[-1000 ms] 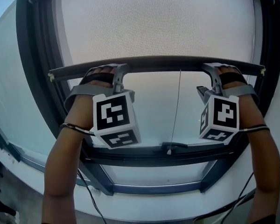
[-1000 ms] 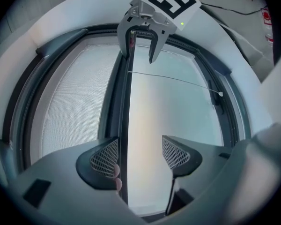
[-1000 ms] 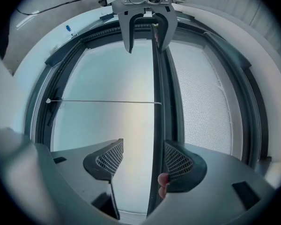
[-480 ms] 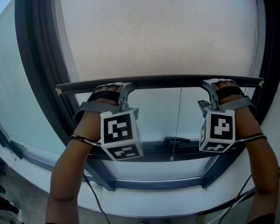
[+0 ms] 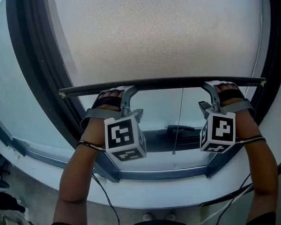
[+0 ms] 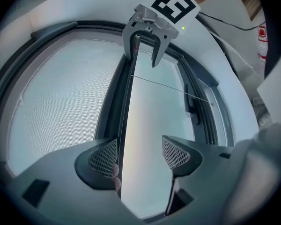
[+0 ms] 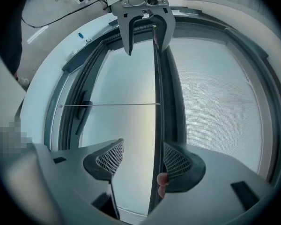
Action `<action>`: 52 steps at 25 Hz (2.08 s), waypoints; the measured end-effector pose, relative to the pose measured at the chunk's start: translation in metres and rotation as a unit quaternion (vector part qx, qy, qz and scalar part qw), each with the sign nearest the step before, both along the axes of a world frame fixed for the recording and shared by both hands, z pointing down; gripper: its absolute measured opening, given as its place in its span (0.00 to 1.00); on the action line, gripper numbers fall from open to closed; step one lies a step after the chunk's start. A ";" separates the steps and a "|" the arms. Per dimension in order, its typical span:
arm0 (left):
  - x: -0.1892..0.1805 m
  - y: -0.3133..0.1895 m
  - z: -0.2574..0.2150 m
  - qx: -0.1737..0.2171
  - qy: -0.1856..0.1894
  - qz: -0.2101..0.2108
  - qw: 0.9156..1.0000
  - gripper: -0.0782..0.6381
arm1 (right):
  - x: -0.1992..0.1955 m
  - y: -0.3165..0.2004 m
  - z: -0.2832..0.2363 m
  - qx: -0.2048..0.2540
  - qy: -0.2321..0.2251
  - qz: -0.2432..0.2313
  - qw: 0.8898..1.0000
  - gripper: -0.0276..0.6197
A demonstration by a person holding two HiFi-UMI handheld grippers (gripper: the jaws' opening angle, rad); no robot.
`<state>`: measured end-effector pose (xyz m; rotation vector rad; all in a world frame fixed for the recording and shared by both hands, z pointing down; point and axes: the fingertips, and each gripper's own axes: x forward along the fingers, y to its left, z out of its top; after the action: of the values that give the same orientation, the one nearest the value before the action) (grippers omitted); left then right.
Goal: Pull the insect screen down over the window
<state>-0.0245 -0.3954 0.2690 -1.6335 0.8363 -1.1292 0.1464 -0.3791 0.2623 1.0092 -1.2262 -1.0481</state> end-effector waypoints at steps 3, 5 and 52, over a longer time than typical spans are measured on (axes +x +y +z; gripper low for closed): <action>-0.001 0.000 -0.001 -0.003 0.004 0.005 1.000 0.51 | -0.002 0.000 -0.001 -0.008 -0.015 0.001 1.000 0.44; 0.000 0.000 0.000 -0.006 0.010 0.012 1.000 0.51 | -0.002 0.000 0.000 -0.007 -0.017 0.002 1.000 0.44; -0.002 0.006 0.149 -0.112 -0.026 -0.023 0.993 0.51 | -0.002 0.008 0.150 -0.080 -0.008 0.022 0.997 0.44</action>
<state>-0.0268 -0.3889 0.4181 -1.7679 0.7373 -1.3308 0.1439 -0.3707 0.4126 0.9183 -1.2736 -0.8943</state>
